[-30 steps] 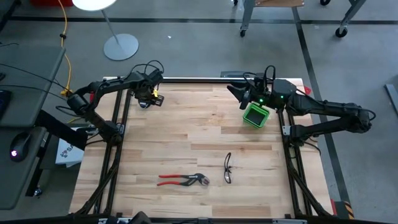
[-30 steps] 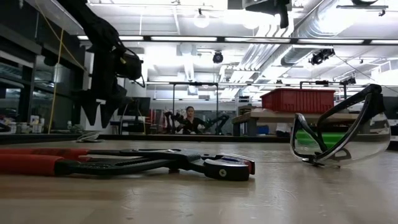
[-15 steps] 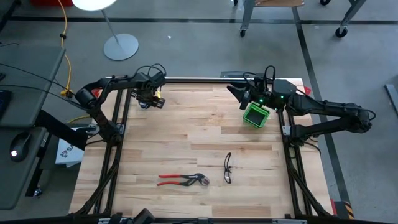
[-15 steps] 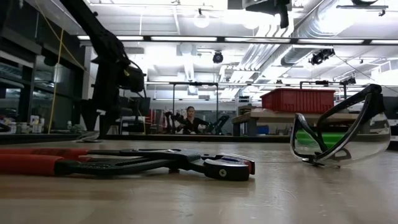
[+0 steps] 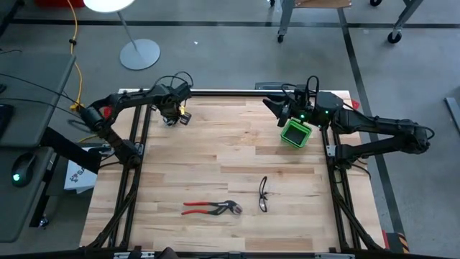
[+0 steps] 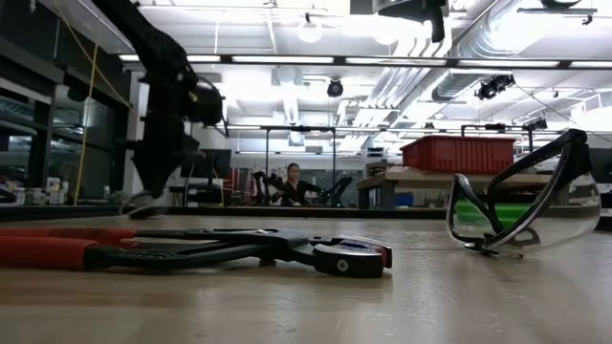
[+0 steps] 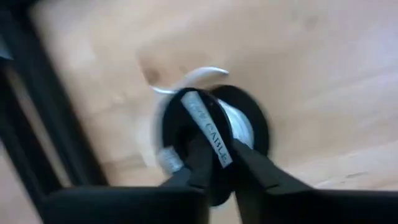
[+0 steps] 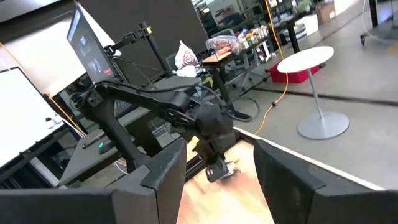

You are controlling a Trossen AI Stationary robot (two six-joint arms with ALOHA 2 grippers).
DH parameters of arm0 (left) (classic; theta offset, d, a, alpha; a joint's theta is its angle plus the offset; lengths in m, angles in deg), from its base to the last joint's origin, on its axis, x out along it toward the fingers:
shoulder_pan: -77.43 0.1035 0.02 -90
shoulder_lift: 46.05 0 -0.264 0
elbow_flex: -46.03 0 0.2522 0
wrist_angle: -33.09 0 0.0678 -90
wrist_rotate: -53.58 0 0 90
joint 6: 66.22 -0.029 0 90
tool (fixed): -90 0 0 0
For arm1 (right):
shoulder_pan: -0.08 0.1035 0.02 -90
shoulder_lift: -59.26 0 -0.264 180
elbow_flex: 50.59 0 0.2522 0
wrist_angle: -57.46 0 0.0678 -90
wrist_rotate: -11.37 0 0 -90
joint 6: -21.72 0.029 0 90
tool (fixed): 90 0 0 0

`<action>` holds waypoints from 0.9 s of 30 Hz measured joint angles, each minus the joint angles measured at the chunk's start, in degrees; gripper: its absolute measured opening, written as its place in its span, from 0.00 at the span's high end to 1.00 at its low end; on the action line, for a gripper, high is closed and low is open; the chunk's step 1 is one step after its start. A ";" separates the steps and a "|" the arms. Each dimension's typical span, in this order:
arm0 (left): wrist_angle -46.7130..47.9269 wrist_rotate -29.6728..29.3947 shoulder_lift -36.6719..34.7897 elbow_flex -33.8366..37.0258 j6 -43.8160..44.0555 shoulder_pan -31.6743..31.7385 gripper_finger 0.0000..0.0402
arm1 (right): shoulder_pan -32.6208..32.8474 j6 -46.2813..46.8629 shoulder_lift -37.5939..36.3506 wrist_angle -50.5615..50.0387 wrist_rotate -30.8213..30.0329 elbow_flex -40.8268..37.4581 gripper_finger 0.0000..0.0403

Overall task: Coil cords
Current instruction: Uncoil the wire from the spool

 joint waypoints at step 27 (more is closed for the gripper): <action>-21.26 20.64 -17.82 -14.58 -24.86 -23.23 1.00 | -0.61 -6.24 10.36 9.89 20.22 0.59 0.55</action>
